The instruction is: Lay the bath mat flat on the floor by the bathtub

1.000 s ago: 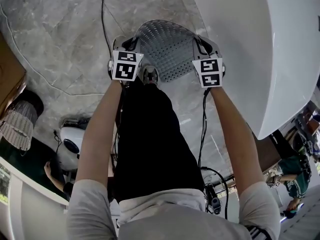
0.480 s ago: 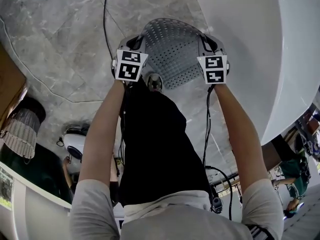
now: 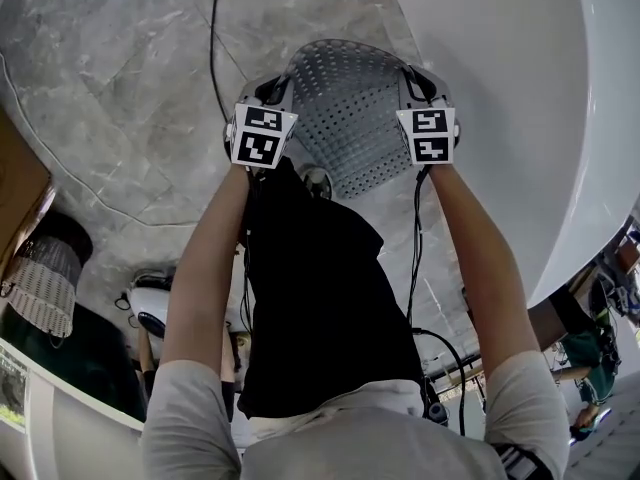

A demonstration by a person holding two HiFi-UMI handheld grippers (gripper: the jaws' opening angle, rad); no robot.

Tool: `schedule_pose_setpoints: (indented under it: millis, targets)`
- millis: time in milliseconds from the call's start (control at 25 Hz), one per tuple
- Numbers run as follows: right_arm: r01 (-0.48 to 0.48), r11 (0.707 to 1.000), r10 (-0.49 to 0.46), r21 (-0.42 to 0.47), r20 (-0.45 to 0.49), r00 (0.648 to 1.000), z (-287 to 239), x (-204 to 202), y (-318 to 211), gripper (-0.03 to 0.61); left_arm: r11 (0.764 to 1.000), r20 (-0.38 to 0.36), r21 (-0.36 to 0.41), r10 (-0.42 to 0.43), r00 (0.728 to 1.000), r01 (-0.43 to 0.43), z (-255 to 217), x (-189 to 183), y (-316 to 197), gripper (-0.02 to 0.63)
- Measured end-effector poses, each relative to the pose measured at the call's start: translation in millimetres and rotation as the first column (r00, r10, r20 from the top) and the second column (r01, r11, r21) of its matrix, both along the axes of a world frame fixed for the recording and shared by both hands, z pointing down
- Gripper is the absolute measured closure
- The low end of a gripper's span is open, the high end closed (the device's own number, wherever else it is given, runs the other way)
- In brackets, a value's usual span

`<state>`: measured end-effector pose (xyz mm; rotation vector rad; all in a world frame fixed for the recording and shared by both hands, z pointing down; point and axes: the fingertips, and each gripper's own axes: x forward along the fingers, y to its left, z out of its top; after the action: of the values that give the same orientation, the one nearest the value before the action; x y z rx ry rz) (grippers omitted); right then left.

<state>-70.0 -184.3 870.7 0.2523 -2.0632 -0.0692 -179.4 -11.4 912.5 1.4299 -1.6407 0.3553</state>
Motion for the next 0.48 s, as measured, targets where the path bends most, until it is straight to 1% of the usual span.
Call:
schedule_pose_setpoints:
  millis: [80,160,200,320,440,480]
  targets:
    - [0.006,1.0,-0.006,0.008,0.018,1.0,12.8,-8.8,-3.2,0.554,1.0,-0.019,0.013,-0.013,1.0,0.014,8.6,-6.4,-2.9,0.588]
    - [0.028,0.999,-0.029,0.015,0.034,0.999,24.3,-13.7,-4.0,0.554,0.999,-0.05,0.043,-0.026,0.998,0.028,13.5,-4.1,-4.4,0.589]
    - [0.038,0.999,-0.039,0.019,0.047,0.998,30.1,-18.3,-6.6,0.554,0.998,-0.054,0.059,-0.03,0.998,0.034,16.7,-5.7,-6.6,0.589]
    - [0.026,0.999,-0.031,0.046,0.112,0.993,43.6,-39.5,-17.3,0.554,0.995,-0.017,0.09,-0.041,0.999,0.043,31.1,-28.1,-16.7,0.589]
    - [0.039,0.996,-0.049,0.077,0.136,0.99,53.3,-39.9,-11.9,0.554,0.997,0.04,0.076,-0.036,0.999,0.033,45.6,-35.6,-10.4,0.589]
    - [0.044,0.995,-0.056,0.084,0.144,0.988,56.6,-40.2,-12.6,0.554,0.996,0.06,0.083,-0.027,0.998,0.022,49.4,-37.6,-10.8,0.589]
